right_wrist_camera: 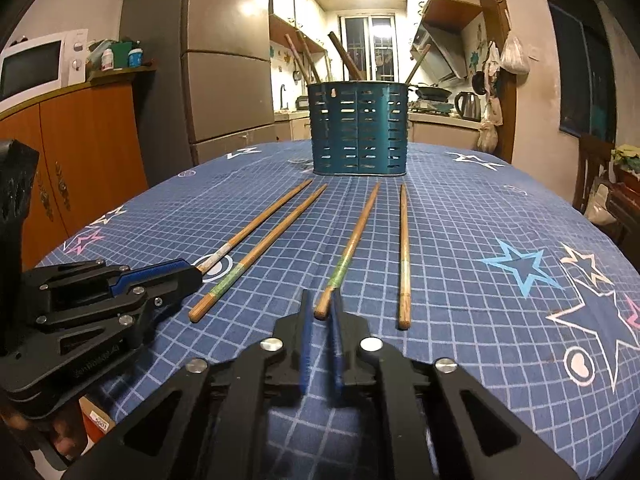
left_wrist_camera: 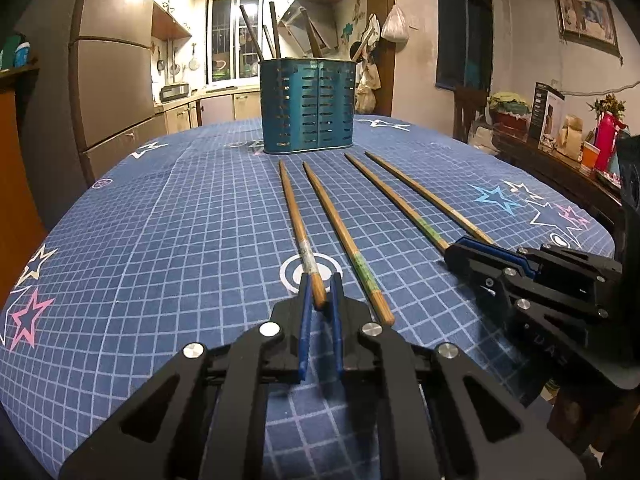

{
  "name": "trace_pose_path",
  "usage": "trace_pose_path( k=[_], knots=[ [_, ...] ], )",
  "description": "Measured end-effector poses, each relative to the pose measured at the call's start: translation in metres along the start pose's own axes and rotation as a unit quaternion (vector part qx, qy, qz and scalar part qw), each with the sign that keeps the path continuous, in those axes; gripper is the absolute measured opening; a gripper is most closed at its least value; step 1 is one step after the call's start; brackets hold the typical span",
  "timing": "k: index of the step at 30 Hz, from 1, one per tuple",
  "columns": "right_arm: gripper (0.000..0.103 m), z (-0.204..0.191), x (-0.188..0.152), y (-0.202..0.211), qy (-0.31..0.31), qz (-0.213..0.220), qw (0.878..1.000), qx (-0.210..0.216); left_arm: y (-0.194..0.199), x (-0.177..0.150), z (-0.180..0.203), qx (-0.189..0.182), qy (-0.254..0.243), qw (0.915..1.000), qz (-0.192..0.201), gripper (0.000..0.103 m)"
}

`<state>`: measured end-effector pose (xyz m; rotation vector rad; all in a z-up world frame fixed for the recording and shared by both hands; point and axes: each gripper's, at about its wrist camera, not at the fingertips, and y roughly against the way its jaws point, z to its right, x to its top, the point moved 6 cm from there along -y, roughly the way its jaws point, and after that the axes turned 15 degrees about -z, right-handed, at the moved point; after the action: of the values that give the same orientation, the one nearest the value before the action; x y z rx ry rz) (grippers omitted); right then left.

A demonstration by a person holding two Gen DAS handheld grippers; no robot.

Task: Organize utensils
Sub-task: 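Lift both chopsticks and carry them over the teal utensil holder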

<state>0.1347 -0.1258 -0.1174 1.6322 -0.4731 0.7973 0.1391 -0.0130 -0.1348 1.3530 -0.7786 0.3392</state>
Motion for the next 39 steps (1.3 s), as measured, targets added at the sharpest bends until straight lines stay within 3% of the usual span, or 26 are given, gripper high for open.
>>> trace_pose_path(
  k=[8,17,23,28,39],
  knots=[
    [0.008,-0.001,0.005,0.014,0.009,0.034,0.999,-0.006,0.009,-0.001,-0.004,0.003,0.011,0.9998,0.019,0.006],
    [0.008,-0.003,0.035,0.067,0.036,0.102,0.994,-0.014,0.061,0.028,-0.005,0.004,0.006,0.9964,0.084,0.006],
    [0.008,0.003,0.078,0.097,0.063,0.146,0.987,-0.012,0.093,0.065,-0.004,0.009,-0.006,0.9901,0.14,0.006],
    [0.008,0.024,0.127,0.104,0.054,0.149,0.987,0.023,0.109,0.113,-0.007,0.004,-0.017,0.9844,0.175,0.005],
    [0.008,0.048,0.221,0.092,0.06,0.123,0.989,0.058,0.093,0.199,-0.017,-0.008,-0.015,0.9857,0.167,0.005]
  ],
)
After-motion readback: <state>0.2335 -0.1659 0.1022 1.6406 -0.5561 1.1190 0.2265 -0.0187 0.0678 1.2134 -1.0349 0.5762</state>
